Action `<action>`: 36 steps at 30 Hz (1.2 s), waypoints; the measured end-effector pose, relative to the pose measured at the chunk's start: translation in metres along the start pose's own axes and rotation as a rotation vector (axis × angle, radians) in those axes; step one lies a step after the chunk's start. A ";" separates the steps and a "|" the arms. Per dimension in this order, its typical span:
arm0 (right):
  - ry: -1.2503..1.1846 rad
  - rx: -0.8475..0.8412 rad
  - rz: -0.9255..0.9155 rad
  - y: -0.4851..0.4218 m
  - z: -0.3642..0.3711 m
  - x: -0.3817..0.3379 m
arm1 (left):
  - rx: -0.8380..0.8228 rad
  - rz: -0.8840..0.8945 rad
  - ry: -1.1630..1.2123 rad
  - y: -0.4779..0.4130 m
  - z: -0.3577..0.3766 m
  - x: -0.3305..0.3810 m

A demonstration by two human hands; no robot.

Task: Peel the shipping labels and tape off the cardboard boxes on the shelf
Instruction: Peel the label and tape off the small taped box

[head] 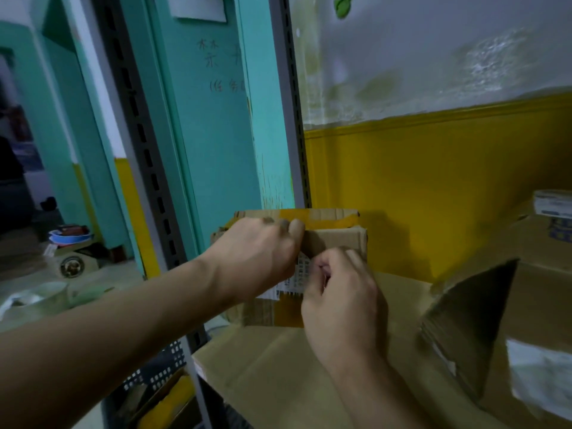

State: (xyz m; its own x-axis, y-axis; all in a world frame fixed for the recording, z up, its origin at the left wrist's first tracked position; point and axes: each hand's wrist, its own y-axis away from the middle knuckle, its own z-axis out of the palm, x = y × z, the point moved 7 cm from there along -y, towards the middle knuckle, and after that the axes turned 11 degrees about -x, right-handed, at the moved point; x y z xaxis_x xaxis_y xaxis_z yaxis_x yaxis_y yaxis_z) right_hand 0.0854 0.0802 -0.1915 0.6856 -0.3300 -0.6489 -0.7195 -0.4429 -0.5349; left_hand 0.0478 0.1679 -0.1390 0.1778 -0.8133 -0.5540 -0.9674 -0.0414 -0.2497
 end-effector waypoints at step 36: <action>-0.040 0.030 -0.025 -0.001 -0.003 0.000 | -0.086 0.041 -0.046 -0.009 -0.013 -0.006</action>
State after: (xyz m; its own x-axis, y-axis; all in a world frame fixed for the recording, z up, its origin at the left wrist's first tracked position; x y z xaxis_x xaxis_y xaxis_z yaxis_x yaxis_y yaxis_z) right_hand 0.0865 0.0786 -0.1891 0.6987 -0.2850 -0.6563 -0.7057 -0.4251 -0.5667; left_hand 0.0535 0.1660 -0.1228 0.1437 -0.7880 -0.5986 -0.9856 -0.0597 -0.1581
